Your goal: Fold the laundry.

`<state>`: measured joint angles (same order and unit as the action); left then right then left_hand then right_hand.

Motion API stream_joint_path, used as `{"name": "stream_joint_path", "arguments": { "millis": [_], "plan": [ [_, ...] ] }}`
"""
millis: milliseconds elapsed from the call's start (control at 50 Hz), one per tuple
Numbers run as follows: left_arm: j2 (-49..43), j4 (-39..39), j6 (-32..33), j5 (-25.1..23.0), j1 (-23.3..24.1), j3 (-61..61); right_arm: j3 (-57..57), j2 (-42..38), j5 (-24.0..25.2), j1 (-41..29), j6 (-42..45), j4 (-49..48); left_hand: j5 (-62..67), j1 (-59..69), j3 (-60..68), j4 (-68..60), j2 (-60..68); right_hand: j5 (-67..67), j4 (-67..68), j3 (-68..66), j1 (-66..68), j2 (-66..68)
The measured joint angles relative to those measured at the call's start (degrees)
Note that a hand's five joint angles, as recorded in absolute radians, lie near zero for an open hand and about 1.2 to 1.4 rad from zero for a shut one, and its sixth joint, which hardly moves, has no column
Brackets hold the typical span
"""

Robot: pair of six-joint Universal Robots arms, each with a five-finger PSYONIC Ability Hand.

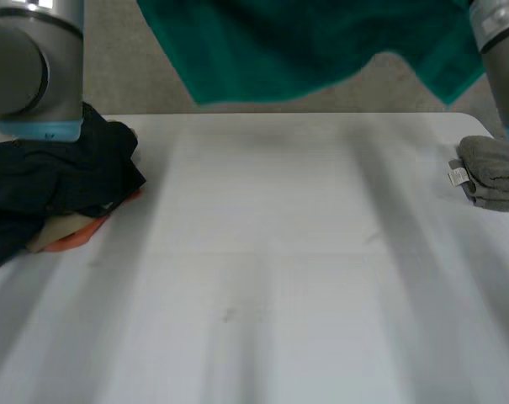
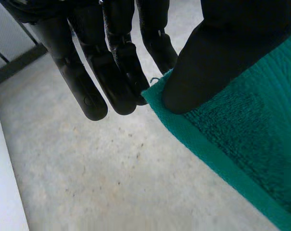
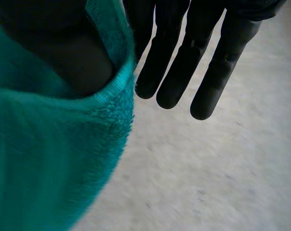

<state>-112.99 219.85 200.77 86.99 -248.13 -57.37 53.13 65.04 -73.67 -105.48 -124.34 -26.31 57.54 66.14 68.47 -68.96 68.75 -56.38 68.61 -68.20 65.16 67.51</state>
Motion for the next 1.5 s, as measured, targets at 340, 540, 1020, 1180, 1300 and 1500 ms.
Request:
{"name": "stream_joint_path", "arguments": {
  "millis": [340, 540, 1020, 1180, 1300, 1500],
  "plan": [
    [7.78, -1.94, 0.48, -2.28, -1.93, -38.60, 11.26, -7.36, 12.29, 2.23, 3.86, 32.00, 0.00, 0.00, 0.01, -0.01, 0.00, 0.00, 0.01, -0.01, 0.00, 0.00],
    [5.51, -1.96, 0.74, -3.43, -1.76, -43.70, 18.61, -12.83, 10.38, 1.89, 9.38, 33.19, 0.00, 0.00, 0.01, -0.01, 0.00, 33.49, -34.66, 34.25, -32.50, -35.07],
    [10.51, -3.28, 0.02, -3.23, -1.92, -43.56, 31.45, -0.56, 9.24, 14.46, -33.83, 33.29, 0.00, 0.00, 0.01, -0.01, 0.00, 37.49, -40.07, 39.84, -36.56, -39.23],
    [10.35, -3.23, 0.05, -3.36, -2.05, -42.88, 28.65, -6.60, 8.83, 14.34, -20.68, 32.86, 0.00, 0.00, 0.01, -0.01, 0.00, 33.54, -36.14, 35.66, -33.33, -35.56],
    [10.15, -3.20, 0.06, -3.39, -1.90, -42.59, 24.58, -11.92, 7.47, 14.04, -16.56, 32.71, 0.00, 0.00, 0.01, -0.01, 0.00, 32.78, -35.34, 34.84, -32.42, -34.58],
    [9.76, -3.20, 0.07, -3.38, -1.70, -42.30, 21.13, -16.87, 5.56, 13.98, -16.33, 29.18, 0.00, 0.00, 0.01, -0.01, 0.00, 26.08, -28.36, 27.88, -24.75, -27.50]
  ]
}}
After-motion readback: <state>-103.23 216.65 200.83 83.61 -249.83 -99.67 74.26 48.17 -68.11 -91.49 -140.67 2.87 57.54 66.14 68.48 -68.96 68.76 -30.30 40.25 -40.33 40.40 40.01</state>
